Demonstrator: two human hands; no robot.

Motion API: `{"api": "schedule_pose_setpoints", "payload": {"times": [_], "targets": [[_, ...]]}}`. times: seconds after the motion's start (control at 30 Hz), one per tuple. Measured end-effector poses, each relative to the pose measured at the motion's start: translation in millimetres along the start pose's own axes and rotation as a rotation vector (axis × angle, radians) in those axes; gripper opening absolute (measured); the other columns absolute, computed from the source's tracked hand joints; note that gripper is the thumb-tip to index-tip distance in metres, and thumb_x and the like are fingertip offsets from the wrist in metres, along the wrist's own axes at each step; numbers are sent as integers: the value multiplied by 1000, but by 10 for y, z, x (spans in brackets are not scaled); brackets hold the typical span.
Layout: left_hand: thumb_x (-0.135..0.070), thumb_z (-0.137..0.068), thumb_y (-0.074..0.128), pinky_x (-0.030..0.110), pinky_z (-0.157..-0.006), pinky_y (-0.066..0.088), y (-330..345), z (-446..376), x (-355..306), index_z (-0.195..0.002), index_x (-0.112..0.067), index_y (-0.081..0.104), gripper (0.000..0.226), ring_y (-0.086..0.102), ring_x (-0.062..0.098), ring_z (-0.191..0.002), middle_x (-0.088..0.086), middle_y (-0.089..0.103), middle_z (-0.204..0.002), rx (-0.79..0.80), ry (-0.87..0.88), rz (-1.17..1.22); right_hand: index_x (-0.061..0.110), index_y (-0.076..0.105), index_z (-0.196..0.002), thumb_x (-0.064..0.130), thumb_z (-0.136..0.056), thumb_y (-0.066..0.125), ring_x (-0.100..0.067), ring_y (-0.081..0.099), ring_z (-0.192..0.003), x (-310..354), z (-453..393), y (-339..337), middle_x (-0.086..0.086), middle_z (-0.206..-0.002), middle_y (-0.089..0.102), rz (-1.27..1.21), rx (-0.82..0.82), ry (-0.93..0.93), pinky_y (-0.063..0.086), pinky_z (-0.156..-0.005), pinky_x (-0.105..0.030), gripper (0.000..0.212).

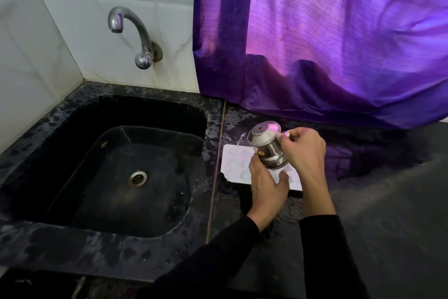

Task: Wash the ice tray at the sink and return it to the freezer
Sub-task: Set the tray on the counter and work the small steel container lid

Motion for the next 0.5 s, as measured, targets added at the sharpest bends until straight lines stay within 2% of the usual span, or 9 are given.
{"api": "schedule_pose_setpoints", "payload": {"times": [0.07,0.13,0.3,0.4,0.43,0.5], "targets": [[-19,-86,60,40,-115,30,-6,14,-28,-148,-10,21,74,27,22,-141,7,29,-150,-19,18,-18,19,66,-77,33,-83,67,-20,63,-83,-93,-13,-17,0,-75,69,-62,-1,45,46,-78,-31,15],[-20,-86,59,43,-116,28,-2,33,-76,-149,-11,19,75,21,23,-145,7,24,-153,-30,41,-32,19,68,-75,32,-82,68,-21,65,-84,-188,-23,-42,0,-73,70,-137,-5,88,51,-82,-36,15],[-19,-90,58,37,-119,21,108,114,-165,-152,-11,11,78,12,22,-148,8,11,-159,-14,95,-58,21,66,-69,31,-78,72,-21,69,-80,-403,12,-151,1,-70,70,-289,-13,168,56,-83,-44,15],[-17,-91,57,25,-117,13,243,175,-198,-153,-12,11,77,7,19,-149,6,9,-160,20,99,-63,21,66,-69,32,-79,71,-19,70,-80,-533,42,-301,2,-72,71,-300,-47,176,56,-83,-45,16],[-17,-91,57,25,-117,14,291,198,-221,-152,-11,12,77,9,19,-149,6,10,-160,29,106,-58,22,66,-68,33,-79,71,-19,70,-80,-573,50,-366,2,-72,71,-298,-64,177,56,-83,-45,16],[-17,-89,57,34,-120,20,396,240,-252,-151,-9,16,75,16,21,-147,8,17,-157,40,124,-46,23,65,-67,33,-79,71,-19,69,-79,-658,65,-502,3,-71,70,-275,-97,185,56,-83,-44,17]]}}
Point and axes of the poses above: each hand's wrist, its own z-axis away from the middle knuckle, its own y-axis out of the palm, x = y × z, the point moved 10 cm from there along -z, towards the middle knuckle
